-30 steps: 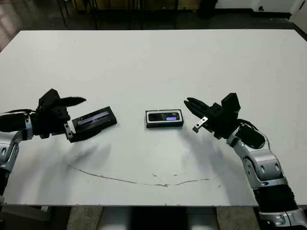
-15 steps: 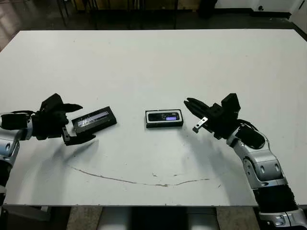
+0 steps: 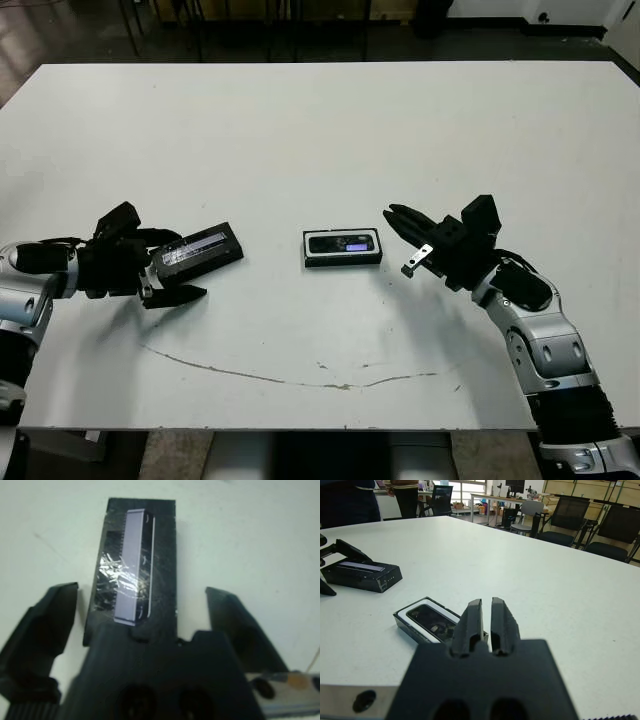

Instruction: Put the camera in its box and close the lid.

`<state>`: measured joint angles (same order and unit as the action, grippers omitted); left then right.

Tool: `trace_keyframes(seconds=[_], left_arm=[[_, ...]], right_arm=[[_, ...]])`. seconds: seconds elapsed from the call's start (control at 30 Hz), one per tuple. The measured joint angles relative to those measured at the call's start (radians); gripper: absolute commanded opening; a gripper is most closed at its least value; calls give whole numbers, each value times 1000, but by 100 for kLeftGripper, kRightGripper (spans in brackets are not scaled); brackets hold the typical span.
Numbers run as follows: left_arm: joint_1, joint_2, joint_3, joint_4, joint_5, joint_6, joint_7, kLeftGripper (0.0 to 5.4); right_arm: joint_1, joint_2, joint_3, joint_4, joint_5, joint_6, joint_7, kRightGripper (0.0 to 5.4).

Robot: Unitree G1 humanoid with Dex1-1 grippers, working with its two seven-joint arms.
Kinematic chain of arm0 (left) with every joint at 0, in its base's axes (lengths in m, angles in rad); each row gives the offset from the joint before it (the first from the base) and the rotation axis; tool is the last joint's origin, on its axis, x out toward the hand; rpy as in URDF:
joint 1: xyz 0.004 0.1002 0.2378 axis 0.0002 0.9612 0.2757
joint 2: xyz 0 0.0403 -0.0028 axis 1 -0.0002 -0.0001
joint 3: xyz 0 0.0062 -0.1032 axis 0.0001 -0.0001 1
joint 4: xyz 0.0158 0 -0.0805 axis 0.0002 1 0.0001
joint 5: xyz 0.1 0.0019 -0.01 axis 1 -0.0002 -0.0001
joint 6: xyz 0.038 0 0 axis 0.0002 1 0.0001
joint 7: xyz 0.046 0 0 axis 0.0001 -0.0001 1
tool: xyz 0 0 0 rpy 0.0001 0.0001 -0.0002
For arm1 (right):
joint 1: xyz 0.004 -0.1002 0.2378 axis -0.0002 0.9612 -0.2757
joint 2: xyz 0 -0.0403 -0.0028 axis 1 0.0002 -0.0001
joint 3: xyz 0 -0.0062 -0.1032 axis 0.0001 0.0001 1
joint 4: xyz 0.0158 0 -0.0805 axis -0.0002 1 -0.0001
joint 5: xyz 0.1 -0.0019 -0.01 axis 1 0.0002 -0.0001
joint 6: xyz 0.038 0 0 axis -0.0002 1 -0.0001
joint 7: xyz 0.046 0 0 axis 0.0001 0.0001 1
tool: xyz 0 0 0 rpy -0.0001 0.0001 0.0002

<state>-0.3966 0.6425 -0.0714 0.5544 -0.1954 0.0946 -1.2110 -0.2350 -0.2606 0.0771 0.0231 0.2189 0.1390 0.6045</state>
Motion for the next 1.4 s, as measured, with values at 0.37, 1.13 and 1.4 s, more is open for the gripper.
trace_keyframes(seconds=[0.37, 1.13, 1.4], left_arm=[[7, -14, 44, 22, -23, 14, 29, 221], [-130, -70, 55, -87, -76, 59, 96, 221], [-301, -163, -41, 134, 8, 7, 37, 221]], right_arm=[[0, 0, 0, 2, 1, -1, 2, 0], [-3, -1, -24, 28, 13, -7, 13, 0], [-21, -3, -98, 67, 89, 5, 32, 0]])
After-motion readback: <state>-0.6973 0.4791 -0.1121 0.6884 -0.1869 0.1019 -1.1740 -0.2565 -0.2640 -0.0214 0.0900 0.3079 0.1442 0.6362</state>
